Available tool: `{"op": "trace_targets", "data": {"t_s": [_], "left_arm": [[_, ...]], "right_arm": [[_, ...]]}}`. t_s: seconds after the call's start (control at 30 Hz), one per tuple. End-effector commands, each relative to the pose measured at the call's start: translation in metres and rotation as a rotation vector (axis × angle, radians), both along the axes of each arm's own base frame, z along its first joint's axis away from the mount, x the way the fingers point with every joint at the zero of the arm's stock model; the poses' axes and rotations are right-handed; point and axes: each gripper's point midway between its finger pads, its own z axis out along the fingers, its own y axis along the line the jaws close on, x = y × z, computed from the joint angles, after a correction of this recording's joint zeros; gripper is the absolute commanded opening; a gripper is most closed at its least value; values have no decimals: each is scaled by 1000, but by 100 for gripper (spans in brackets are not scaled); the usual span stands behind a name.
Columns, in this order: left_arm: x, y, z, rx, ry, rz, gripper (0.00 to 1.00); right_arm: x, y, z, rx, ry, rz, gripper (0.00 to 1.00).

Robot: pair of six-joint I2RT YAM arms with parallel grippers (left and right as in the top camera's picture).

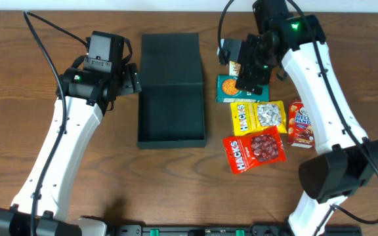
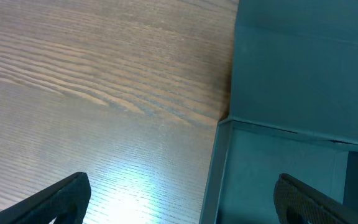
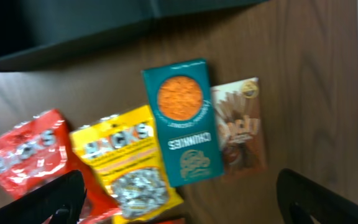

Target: Pack container

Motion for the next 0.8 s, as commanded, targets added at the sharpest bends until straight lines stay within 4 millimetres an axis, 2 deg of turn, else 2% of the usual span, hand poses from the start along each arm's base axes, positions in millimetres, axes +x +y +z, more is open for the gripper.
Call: {"op": "trace_targets", "data": {"t_s": [0.0,0.3,0.77], "left_arm": [[1,6,-1,27,4,10,95],[1,6,-1,27,4,10,95],[0,6,-2,28,11,10,95]], "right_arm": [[8,-13,-20,-47,28,36,95],[25,-28,-83,-166,112,110,99],[24,-21,-135,-115,218,219,99]]}}
